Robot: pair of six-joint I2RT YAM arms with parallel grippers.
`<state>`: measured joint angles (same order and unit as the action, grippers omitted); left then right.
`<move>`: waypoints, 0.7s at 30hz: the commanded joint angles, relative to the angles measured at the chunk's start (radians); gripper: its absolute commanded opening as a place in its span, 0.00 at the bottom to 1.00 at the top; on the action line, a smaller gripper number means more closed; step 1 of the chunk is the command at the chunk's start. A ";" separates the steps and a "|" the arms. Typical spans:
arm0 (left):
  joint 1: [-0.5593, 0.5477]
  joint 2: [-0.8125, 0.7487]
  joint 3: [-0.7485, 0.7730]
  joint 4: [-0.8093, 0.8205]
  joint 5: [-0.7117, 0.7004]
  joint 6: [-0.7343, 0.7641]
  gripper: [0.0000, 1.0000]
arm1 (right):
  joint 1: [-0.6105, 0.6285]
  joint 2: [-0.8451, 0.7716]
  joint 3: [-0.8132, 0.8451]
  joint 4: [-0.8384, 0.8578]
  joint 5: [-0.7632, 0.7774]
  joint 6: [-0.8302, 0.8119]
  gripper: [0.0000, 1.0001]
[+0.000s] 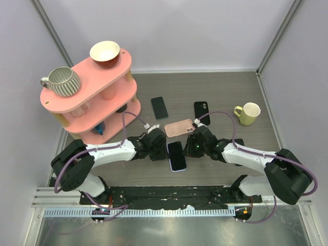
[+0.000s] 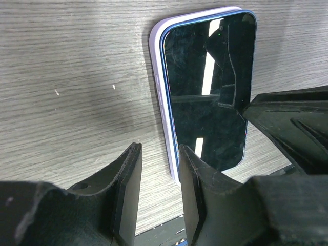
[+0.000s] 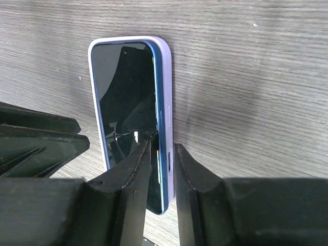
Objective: Put the phone into the phone case
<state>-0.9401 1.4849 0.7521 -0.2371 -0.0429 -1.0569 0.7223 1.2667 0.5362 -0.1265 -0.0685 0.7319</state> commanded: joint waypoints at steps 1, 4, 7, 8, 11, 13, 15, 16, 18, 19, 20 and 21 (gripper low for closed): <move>0.007 0.029 0.043 0.039 -0.006 0.032 0.38 | -0.004 0.016 -0.021 0.082 -0.022 -0.022 0.24; 0.009 0.051 0.039 0.058 0.003 0.032 0.37 | -0.004 0.020 -0.057 0.149 -0.056 0.004 0.12; 0.009 0.074 0.038 0.074 0.011 0.032 0.37 | -0.003 0.028 -0.097 0.214 -0.083 0.041 0.04; 0.009 0.080 0.039 0.078 0.012 0.032 0.37 | -0.004 0.031 -0.105 0.226 -0.085 0.047 0.04; 0.009 0.101 0.047 0.075 0.008 0.035 0.36 | -0.004 0.046 -0.127 0.255 -0.083 0.067 0.04; 0.009 0.112 0.052 0.071 0.006 0.040 0.36 | -0.004 0.054 -0.137 0.269 -0.079 0.078 0.06; 0.009 0.124 0.050 0.084 0.014 0.041 0.35 | -0.004 0.062 -0.142 0.280 -0.080 0.087 0.13; 0.009 0.126 0.050 0.087 0.026 0.040 0.35 | -0.003 0.060 -0.142 0.283 -0.080 0.090 0.13; 0.009 0.132 0.047 0.096 0.032 0.038 0.34 | -0.004 0.059 -0.147 0.301 -0.082 0.106 0.15; 0.009 0.132 0.044 0.102 0.034 0.038 0.34 | -0.004 0.060 -0.151 0.310 -0.083 0.107 0.17; 0.009 0.132 0.041 0.104 0.037 0.037 0.34 | -0.004 0.062 -0.153 0.311 -0.074 0.113 0.20; 0.009 0.130 0.038 0.105 0.037 0.037 0.33 | -0.004 0.071 -0.154 0.307 -0.070 0.113 0.26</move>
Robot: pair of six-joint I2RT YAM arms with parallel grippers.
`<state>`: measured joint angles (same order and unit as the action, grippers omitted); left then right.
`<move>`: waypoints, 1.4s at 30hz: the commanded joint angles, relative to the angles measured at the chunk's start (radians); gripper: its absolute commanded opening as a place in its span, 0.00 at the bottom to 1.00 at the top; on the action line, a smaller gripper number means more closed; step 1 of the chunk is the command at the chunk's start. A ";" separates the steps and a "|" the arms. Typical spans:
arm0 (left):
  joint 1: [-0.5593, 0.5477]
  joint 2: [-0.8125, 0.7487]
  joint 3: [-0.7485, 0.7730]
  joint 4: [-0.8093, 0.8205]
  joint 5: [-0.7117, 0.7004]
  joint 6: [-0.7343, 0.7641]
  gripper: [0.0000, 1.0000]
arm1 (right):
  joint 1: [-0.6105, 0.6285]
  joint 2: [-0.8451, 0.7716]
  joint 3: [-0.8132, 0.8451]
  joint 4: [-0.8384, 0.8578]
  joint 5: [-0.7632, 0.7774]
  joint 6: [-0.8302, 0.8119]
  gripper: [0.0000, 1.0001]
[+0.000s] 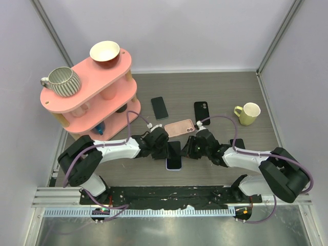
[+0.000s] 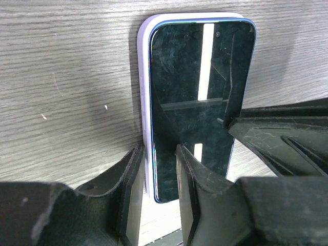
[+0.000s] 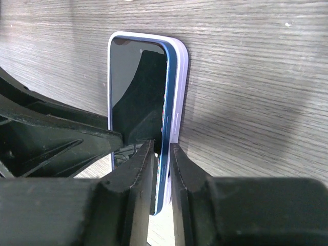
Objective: Put the phone into the phone case
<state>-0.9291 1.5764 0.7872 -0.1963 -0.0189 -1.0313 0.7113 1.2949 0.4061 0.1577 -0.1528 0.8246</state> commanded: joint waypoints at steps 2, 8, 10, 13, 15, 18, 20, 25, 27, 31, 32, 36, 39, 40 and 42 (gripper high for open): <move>-0.002 0.039 0.000 0.063 0.008 0.010 0.32 | 0.007 0.047 -0.030 0.020 0.024 0.021 0.27; -0.002 0.042 -0.008 0.049 0.002 0.008 0.29 | 0.007 0.053 -0.053 0.016 0.053 0.024 0.34; -0.002 0.046 -0.008 0.049 0.004 0.007 0.29 | 0.007 0.058 -0.055 0.016 0.053 0.022 0.36; -0.002 0.047 -0.009 0.051 0.008 0.005 0.28 | 0.007 0.073 -0.059 0.029 0.042 0.019 0.28; -0.002 0.045 -0.011 0.055 0.011 0.002 0.28 | 0.007 0.098 -0.070 0.062 0.032 0.021 0.22; -0.002 0.043 -0.019 0.067 0.016 -0.007 0.28 | 0.007 0.135 -0.093 0.109 0.018 0.044 0.18; -0.002 0.045 -0.020 0.067 0.016 -0.013 0.28 | 0.008 0.164 -0.104 0.132 0.019 0.062 0.15; -0.002 0.059 -0.025 0.078 0.060 -0.035 0.28 | 0.025 0.208 -0.098 0.092 0.071 0.062 0.12; -0.005 0.065 -0.025 0.086 0.071 -0.038 0.30 | 0.040 0.215 -0.081 0.057 0.099 0.056 0.12; -0.005 0.059 -0.031 0.086 0.074 -0.053 0.32 | 0.048 0.170 -0.059 0.023 0.104 0.038 0.18; -0.005 0.054 -0.040 0.089 0.077 -0.071 0.31 | 0.048 0.152 -0.053 0.010 0.099 0.033 0.23; -0.011 0.007 -0.065 0.107 0.105 -0.092 0.29 | 0.047 0.051 -0.018 0.005 0.042 0.005 0.43; -0.011 -0.022 -0.072 0.084 0.091 -0.096 0.27 | 0.046 0.014 0.006 -0.029 0.039 -0.002 0.54; -0.011 -0.024 -0.072 0.078 0.079 -0.093 0.27 | 0.047 0.012 0.011 -0.035 0.048 -0.005 0.55; -0.011 -0.016 -0.069 0.067 0.073 -0.089 0.26 | 0.047 0.021 0.025 -0.050 0.053 -0.012 0.56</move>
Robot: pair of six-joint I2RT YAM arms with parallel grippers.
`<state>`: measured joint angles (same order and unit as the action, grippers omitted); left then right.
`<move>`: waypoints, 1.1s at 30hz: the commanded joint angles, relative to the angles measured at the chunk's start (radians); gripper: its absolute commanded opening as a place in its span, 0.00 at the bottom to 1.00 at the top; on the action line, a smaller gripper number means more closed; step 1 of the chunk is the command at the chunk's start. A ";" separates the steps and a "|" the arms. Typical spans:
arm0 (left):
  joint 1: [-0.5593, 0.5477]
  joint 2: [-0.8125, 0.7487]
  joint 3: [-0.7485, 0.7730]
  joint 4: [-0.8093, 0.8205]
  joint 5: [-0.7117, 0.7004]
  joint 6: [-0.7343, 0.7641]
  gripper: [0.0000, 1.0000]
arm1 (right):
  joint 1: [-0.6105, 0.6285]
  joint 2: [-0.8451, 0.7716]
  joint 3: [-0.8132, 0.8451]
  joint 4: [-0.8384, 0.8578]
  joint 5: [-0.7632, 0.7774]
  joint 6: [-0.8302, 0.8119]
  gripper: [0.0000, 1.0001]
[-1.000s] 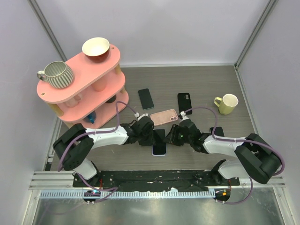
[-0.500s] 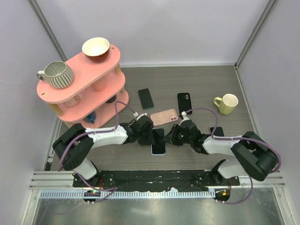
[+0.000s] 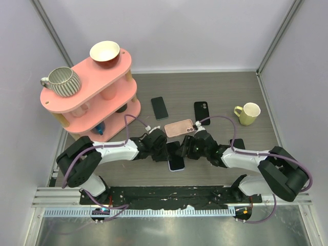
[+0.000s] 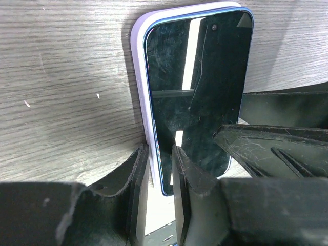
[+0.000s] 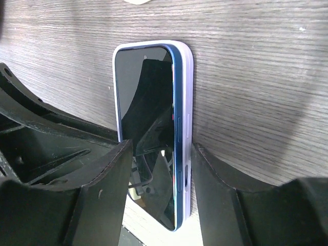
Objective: Put the phone into the phone case
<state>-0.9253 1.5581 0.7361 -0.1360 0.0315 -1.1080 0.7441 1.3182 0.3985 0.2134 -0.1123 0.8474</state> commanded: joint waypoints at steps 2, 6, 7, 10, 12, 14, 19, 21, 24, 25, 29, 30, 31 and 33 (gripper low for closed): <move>-0.014 0.022 -0.017 0.004 0.022 -0.010 0.25 | 0.014 0.013 0.040 -0.117 0.014 -0.044 0.56; -0.012 0.043 -0.026 0.025 0.031 -0.018 0.22 | 0.014 0.055 0.031 -0.098 0.002 -0.047 0.56; -0.009 0.045 -0.032 0.038 0.039 -0.027 0.22 | 0.014 0.061 0.027 -0.083 -0.012 -0.042 0.56; 0.000 0.042 -0.070 0.114 0.088 -0.044 0.18 | 0.006 0.078 -0.006 0.044 -0.125 -0.013 0.56; 0.005 0.030 -0.105 0.191 0.120 -0.061 0.15 | 0.005 0.070 -0.038 0.165 -0.203 0.025 0.56; 0.005 0.020 -0.124 0.223 0.128 -0.064 0.14 | 0.001 0.053 -0.052 0.249 -0.242 0.048 0.56; 0.006 0.011 -0.133 0.231 0.131 -0.052 0.13 | -0.011 0.039 -0.056 0.322 -0.361 0.094 0.56; 0.006 0.013 -0.138 0.239 0.131 -0.052 0.12 | -0.026 0.038 -0.066 0.365 -0.385 0.113 0.57; 0.008 0.017 -0.142 0.246 0.130 -0.055 0.12 | -0.034 0.024 -0.066 0.324 -0.380 0.096 0.56; 0.008 0.019 -0.144 0.248 0.131 -0.055 0.12 | -0.037 0.023 -0.066 0.305 -0.380 0.085 0.57; 0.009 0.016 -0.156 0.251 0.124 -0.052 0.11 | -0.049 0.021 -0.093 0.356 -0.437 0.096 0.57; 0.008 0.011 -0.156 0.251 0.123 -0.050 0.12 | -0.049 0.021 -0.095 0.357 -0.455 0.101 0.56; 0.008 0.011 -0.159 0.251 0.119 -0.049 0.12 | -0.049 0.019 -0.096 0.360 -0.460 0.102 0.57; 0.008 0.007 -0.159 0.245 0.111 -0.041 0.12 | -0.049 0.018 -0.099 0.369 -0.475 0.105 0.57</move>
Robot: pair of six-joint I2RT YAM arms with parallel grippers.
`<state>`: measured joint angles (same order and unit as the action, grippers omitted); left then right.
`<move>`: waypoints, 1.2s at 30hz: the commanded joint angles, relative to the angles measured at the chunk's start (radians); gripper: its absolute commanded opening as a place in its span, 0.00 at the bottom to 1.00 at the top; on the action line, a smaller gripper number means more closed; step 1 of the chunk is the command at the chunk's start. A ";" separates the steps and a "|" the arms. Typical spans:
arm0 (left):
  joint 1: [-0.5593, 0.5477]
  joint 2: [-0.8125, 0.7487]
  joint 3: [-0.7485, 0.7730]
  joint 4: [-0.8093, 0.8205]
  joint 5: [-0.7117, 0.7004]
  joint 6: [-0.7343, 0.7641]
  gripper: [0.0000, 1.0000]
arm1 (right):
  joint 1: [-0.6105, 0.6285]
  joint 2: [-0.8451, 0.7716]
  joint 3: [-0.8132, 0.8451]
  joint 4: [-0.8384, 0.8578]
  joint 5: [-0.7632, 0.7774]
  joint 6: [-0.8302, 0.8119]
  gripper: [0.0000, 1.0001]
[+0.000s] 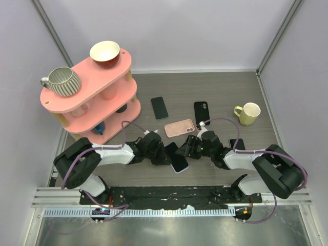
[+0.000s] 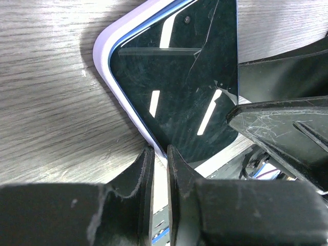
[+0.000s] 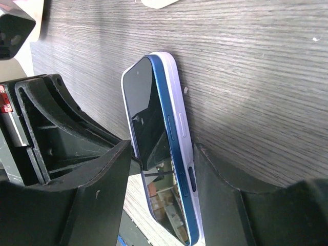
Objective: Put the phone into the phone case
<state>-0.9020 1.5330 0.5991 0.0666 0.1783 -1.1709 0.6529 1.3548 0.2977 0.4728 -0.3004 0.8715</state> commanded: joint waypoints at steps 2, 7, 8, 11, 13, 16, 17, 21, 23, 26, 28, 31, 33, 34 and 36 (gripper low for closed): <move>-0.014 0.029 -0.022 0.045 -0.034 0.028 0.12 | 0.039 -0.011 0.006 0.093 -0.298 0.078 0.57; -0.014 0.023 -0.021 0.052 -0.033 0.039 0.11 | 0.030 0.012 0.009 0.076 -0.315 0.063 0.56; -0.014 0.022 -0.019 0.049 -0.033 0.040 0.11 | 0.027 0.013 0.009 0.061 -0.310 0.060 0.56; -0.014 0.016 -0.015 0.038 -0.037 0.047 0.11 | 0.024 0.012 0.011 0.050 -0.304 0.049 0.54; -0.014 0.016 -0.015 0.032 -0.043 0.051 0.11 | 0.025 0.007 0.011 0.053 -0.312 0.049 0.49; -0.014 0.015 -0.012 0.022 -0.043 0.057 0.11 | 0.021 -0.002 0.012 0.050 -0.315 0.046 0.42; -0.014 0.013 -0.010 0.019 -0.045 0.059 0.11 | 0.022 -0.003 0.012 0.047 -0.313 0.038 0.40; -0.014 0.009 -0.004 0.006 -0.053 0.066 0.11 | 0.019 0.001 0.014 0.021 -0.306 0.021 0.18; -0.012 0.004 -0.001 -0.008 -0.054 0.073 0.12 | 0.016 0.004 0.015 0.012 -0.306 0.018 0.06; 0.000 -0.010 0.028 -0.114 -0.079 0.068 0.15 | 0.010 -0.003 0.020 0.001 -0.301 0.014 0.01; 0.014 -0.036 0.041 -0.143 -0.057 0.076 0.22 | 0.005 -0.020 0.029 -0.035 -0.295 -0.006 0.01; 0.041 -0.123 0.048 -0.178 -0.045 0.091 0.34 | -0.001 -0.054 0.052 -0.091 -0.286 -0.037 0.01; 0.066 -0.245 0.071 -0.238 -0.065 0.126 0.45 | -0.006 -0.124 0.064 -0.126 -0.276 -0.052 0.01; 0.077 -0.273 0.077 -0.246 -0.065 0.135 0.47 | -0.009 -0.149 0.069 -0.135 -0.270 -0.055 0.01; 0.086 -0.350 0.093 -0.273 -0.063 0.169 0.55 | -0.009 -0.222 0.070 -0.148 -0.257 -0.058 0.01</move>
<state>-0.8383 1.3323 0.6247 -0.1352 0.1406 -1.0752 0.6460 1.2675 0.3073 0.3187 -0.5323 0.8360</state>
